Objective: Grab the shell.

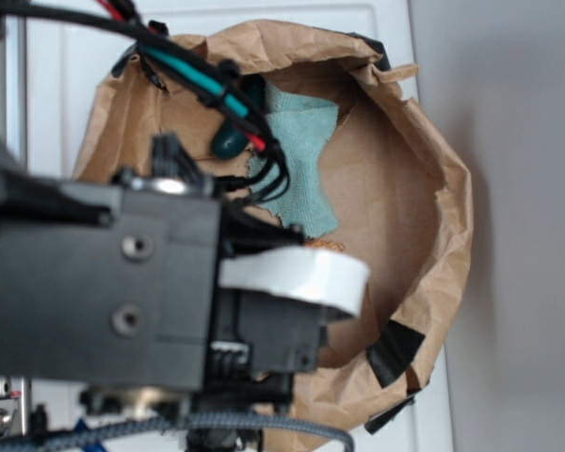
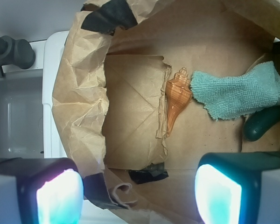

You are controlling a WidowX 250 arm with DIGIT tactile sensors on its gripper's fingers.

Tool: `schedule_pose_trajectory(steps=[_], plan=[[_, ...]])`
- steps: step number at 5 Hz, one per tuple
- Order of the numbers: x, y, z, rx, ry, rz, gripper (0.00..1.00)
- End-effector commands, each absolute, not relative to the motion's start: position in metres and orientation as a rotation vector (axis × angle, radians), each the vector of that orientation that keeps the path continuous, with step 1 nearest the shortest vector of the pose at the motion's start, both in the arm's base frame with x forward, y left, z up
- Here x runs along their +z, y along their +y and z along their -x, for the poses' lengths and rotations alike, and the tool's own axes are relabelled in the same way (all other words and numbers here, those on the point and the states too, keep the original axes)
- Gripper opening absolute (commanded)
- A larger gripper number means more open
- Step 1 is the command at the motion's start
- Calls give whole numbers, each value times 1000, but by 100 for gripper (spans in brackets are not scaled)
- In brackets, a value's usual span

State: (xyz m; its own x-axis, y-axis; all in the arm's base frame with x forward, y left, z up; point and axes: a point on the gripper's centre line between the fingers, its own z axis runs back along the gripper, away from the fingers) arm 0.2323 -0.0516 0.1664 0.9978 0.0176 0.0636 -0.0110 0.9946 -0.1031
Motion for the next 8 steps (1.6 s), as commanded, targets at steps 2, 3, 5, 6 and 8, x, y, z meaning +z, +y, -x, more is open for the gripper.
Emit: schedule_pose_trajectory(steps=[2,3,5,6,8], plan=[[165,-47,-256,56,-137,131,100],[148,-44,-280,123,-165,122,100],[131,-35,-309,214,-210,96,100],[130,-28,-307,223,-293,106,100],[113,-16,-295,233,-365,136,100]])
